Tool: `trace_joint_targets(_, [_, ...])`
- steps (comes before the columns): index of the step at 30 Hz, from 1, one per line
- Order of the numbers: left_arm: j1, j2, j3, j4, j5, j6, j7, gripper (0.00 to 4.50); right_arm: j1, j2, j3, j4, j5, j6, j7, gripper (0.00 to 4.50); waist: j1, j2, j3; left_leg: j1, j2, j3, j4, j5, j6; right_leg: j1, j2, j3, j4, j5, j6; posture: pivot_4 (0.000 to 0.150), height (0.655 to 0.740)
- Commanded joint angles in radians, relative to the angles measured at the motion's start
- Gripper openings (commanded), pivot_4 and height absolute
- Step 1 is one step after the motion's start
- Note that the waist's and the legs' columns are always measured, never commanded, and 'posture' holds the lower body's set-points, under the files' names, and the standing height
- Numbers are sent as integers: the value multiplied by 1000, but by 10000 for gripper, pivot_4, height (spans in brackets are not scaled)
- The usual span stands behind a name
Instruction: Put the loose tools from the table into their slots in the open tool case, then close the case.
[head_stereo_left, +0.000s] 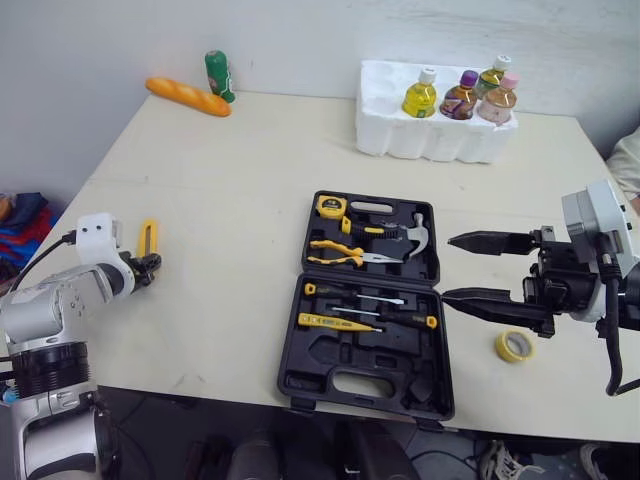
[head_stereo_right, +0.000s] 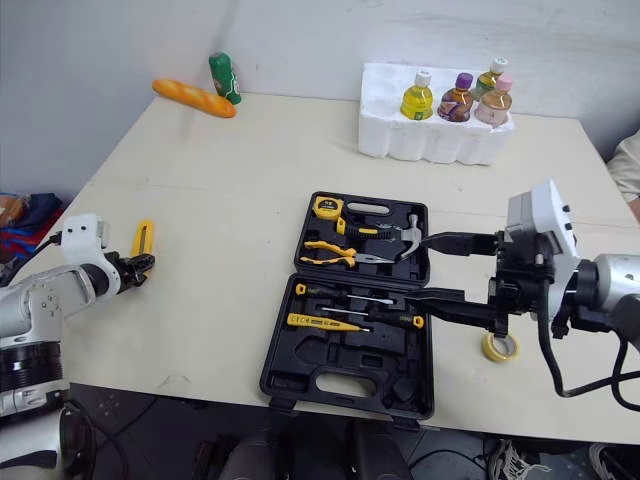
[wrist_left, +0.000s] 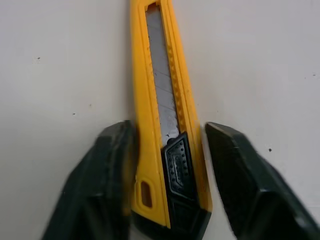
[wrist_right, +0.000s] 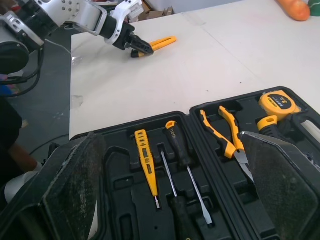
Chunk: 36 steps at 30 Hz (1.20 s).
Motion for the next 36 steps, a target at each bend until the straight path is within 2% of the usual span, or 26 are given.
trace_joint_targets(1, [-2, 27, -50, 17, 12, -20, -67, 13070, 16, -14, -46, -28, 30, 9, -7, 45000, 1, 0, 0, 0, 0, 0, 0, 0, 0, 0, 0, 0, 0, 0, 0, 1500, 7339])
trace_joint_targets(4, [2, 122, -108, -20, 31, -114, -191, 13069, 51, -27, -71, -35, 27, 13, -2, 45000, -5, 0, 0, 0, 0, 0, -1, 0, 0, 0, 0, 0, 1, 0, 0, 1500, 7339])
trace_joint_targets(7, [31, 235, -201, -163, -20, -208, -454, 13068, 103, -36, -121, -46, 37, 32, 0, 45000, -8, -1, 1, -2, 0, 0, -1, 0, -1, -2, 0, -1, 0, 0, 0, 1500, 7339])
trace_joint_targets(8, [35, 259, -218, -227, -72, -193, -538, 13068, 127, -37, -145, -53, 42, 41, 2, 45000, -8, -1, 1, -4, 0, 0, -1, 0, -1, -4, 0, -1, -1, 0, -1, 1500, 7339])
trace_joint_targets(11, [29, 302, -291, -398, -177, -200, -741, 13068, 217, -33, -219, -80, 41, 67, 8, 45000, -6, -1, 1, -7, 1, 0, -1, 0, -1, -5, 0, -1, -2, -1, -1, 1500, 7339])
trace_joint_targets(14, [-56, 293, -466, -498, -201, -219, -904, 13068, 386, -20, -301, -145, -18, 81, 41, 45000, 3, 0, 1, -9, 0, -2, 0, -1, 0, -5, 0, -2, -4, -2, 1, 1500, 7339])
trace_joint_targets(20, [-267, 163, -776, -456, -138, -191, -1039, 13068, 634, 42, -421, -245, -86, 74, 59, 45000, -6, 0, 1, -9, 0, -2, 3, 0, 0, -4, 5, 1, -1, -2, 4, 1500, 7339])
trace_joint_targets(24, [-322, 83, -966, -388, 18, -297, -1060, 13068, 756, 105, -492, -317, -86, 79, 44, 45000, -16, 0, 1, -7, -1, -1, 3, 1, 0, -2, 6, 4, 0, -2, 5, 1500, 7339])
trace_joint_targets(29, [-344, 22, -1045, -349, 79, -309, -1088, 13068, 861, 162, -544, -378, -75, 70, 26, 45000, -14, 0, 1, -6, -1, -3, 3, 2, 1, -3, 6, 4, 1, -1, 4, 1500, 7339])
trace_joint_targets(36, [-328, -30, -1072, -322, 139, -312, -1087, 13068, 918, 193, -568, -405, -53, 55, -5, 45000, -9, 0, 1, -7, -2, -3, 4, 0, 5, -2, 4, 4, 1, -1, 4, 1500, 7339])
